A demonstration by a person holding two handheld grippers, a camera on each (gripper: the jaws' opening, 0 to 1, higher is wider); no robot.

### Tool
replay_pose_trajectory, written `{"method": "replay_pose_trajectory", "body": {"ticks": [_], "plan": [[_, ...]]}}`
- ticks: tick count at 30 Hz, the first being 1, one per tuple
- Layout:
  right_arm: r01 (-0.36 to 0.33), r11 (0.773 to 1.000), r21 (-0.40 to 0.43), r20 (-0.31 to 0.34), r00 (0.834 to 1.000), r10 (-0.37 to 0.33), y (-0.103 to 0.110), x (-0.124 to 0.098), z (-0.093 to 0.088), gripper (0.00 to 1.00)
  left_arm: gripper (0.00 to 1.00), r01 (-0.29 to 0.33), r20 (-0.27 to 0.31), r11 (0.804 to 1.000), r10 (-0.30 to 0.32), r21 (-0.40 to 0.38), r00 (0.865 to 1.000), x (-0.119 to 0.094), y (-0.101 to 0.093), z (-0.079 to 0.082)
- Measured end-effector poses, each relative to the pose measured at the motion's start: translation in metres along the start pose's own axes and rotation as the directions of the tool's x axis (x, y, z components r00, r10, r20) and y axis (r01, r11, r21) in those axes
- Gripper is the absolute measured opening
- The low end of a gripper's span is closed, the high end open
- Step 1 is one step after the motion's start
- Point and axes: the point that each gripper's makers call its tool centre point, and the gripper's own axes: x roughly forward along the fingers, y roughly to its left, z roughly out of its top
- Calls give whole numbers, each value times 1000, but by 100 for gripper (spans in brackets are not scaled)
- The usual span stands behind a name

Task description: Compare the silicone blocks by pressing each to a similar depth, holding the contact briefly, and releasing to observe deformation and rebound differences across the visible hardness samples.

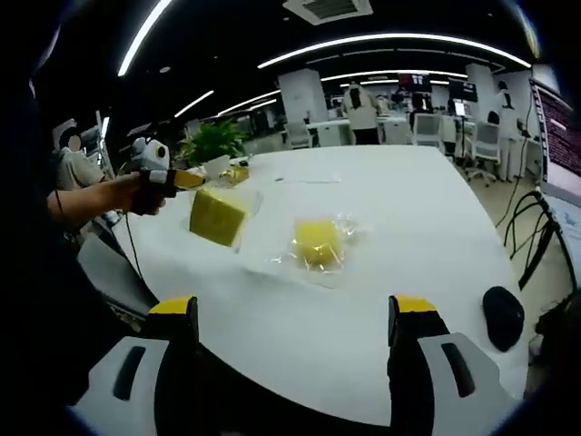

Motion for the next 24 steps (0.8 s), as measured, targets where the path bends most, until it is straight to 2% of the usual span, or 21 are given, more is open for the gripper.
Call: {"method": "replay_pose_trajectory", "body": {"ticks": [3,7,8,9,16,20,24], "plan": [[5,1000,12,0,1000,-5,0,-1,-2,79,0,-14,-9,1000,14,7,1000,2,6,-5],[10,1000,19,7,1000,-10,-1,-2,-1,78,0,-61,-6,998,61,-19,998,4,24,-9],[11,1000,20,5,1000,-11,-1,-2,0,78,0,-60,47,997,62,-42,997,6,26,0],[10,1000,22,1,1000,-10,-2,-2,-1,77,0,-70,34,995,72,-69,997,6,31,-2],[33,999,-11,7,999,-33,-7,-3,6,75,0,-178,53,983,181,-50,982,5,78,9],[27,1000,-6,7,1000,-27,-6,-3,7,74,0,-212,67,971,220,-109,973,0,109,20],[21,1000,-9,-1,1000,-21,-5,-3,7,74,0,-239,58,966,245,-95,968,-2,128,25]]}}
